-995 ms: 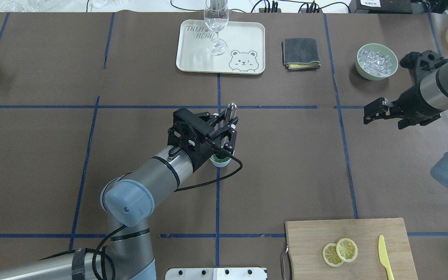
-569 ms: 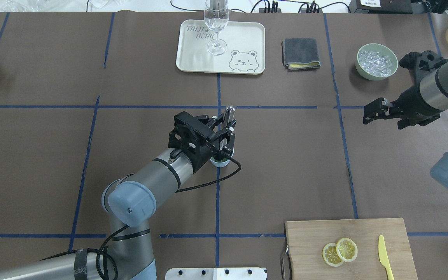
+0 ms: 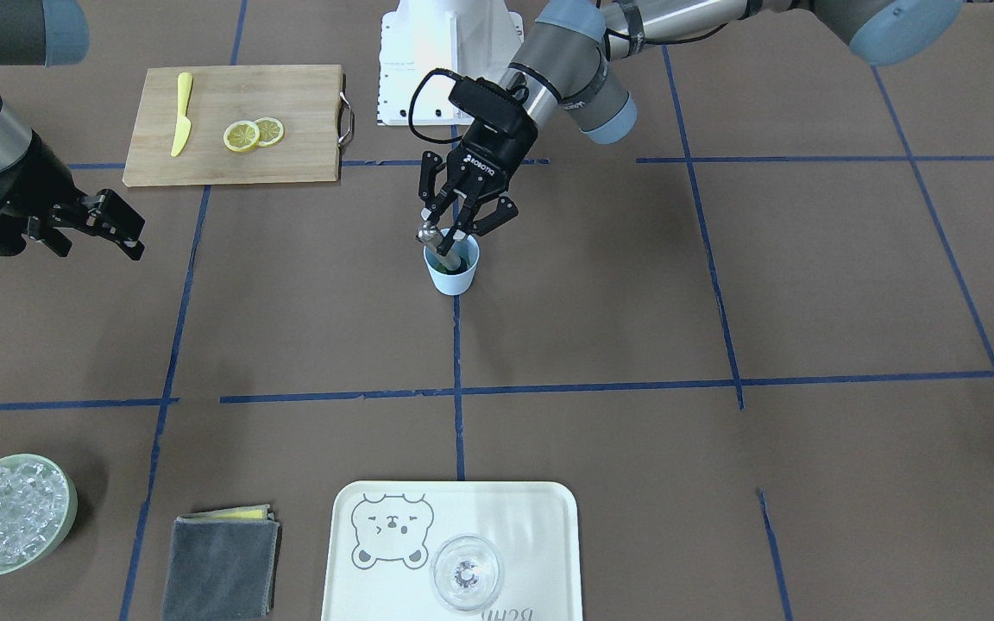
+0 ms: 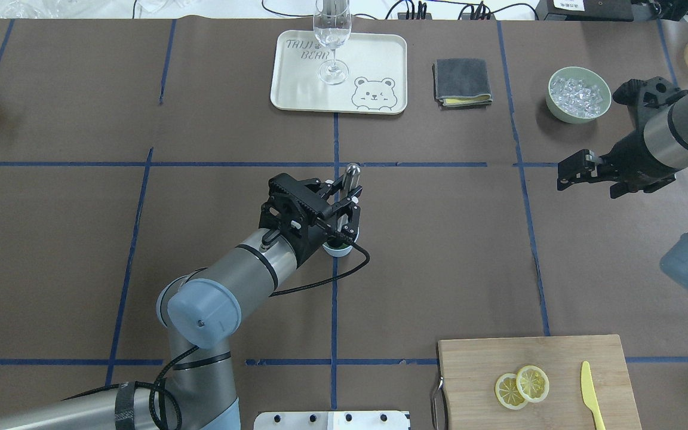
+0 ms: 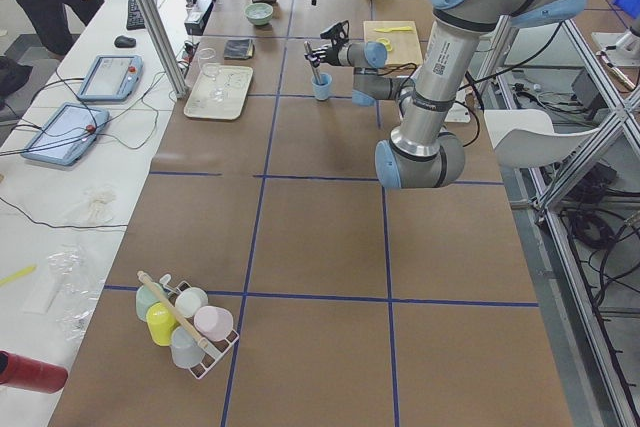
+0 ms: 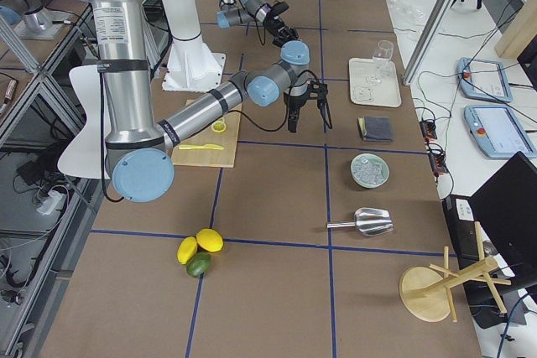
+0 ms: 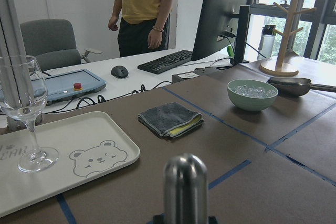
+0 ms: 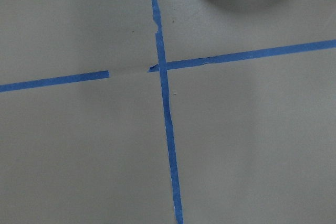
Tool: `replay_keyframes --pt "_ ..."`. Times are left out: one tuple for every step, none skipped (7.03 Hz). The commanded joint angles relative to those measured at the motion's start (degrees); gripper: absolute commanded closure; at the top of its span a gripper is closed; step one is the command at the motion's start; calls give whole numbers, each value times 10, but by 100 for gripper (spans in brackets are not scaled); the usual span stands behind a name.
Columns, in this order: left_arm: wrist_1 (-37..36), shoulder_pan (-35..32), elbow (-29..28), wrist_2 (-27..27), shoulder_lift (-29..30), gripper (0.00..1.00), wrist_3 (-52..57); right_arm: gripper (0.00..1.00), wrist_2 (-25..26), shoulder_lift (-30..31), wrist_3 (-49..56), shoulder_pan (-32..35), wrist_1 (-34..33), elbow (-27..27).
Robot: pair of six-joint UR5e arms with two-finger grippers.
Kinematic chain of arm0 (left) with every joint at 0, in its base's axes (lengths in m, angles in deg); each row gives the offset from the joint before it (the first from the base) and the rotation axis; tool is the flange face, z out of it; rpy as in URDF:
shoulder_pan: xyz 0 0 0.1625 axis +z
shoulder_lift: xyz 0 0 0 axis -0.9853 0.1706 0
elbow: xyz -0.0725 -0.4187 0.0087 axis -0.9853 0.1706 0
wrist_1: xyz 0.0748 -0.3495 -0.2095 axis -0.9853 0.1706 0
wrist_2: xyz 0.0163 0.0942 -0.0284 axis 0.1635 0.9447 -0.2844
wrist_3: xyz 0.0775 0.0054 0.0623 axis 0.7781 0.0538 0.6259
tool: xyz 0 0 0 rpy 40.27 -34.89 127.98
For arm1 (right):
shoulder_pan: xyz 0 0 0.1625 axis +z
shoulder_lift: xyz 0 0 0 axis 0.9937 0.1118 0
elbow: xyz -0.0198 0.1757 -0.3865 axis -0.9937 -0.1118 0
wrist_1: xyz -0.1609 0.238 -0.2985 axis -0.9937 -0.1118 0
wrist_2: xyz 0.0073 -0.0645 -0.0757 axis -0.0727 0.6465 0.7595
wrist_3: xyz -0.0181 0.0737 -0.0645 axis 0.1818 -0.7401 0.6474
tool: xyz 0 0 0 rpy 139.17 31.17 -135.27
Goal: Squeeze lemon into cup
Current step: 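Press the muddler down onto the lemon inside the cup with the left gripper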
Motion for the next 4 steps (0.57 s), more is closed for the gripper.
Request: replay_keyframes --pt "-5 0 24 -6 8 100 29 0 -1 1 -1 0 0 2" --pt "-31 0 53 -7 12 100 94 0 -2 2 -1 1 0 4" --pt "-97 -3 94 -26 14 100 97 0 -3 2 -2 2 0 9" --pt "-157 -21 128 -64 18 100 97 0 -4 3 -3 2 -1 13"
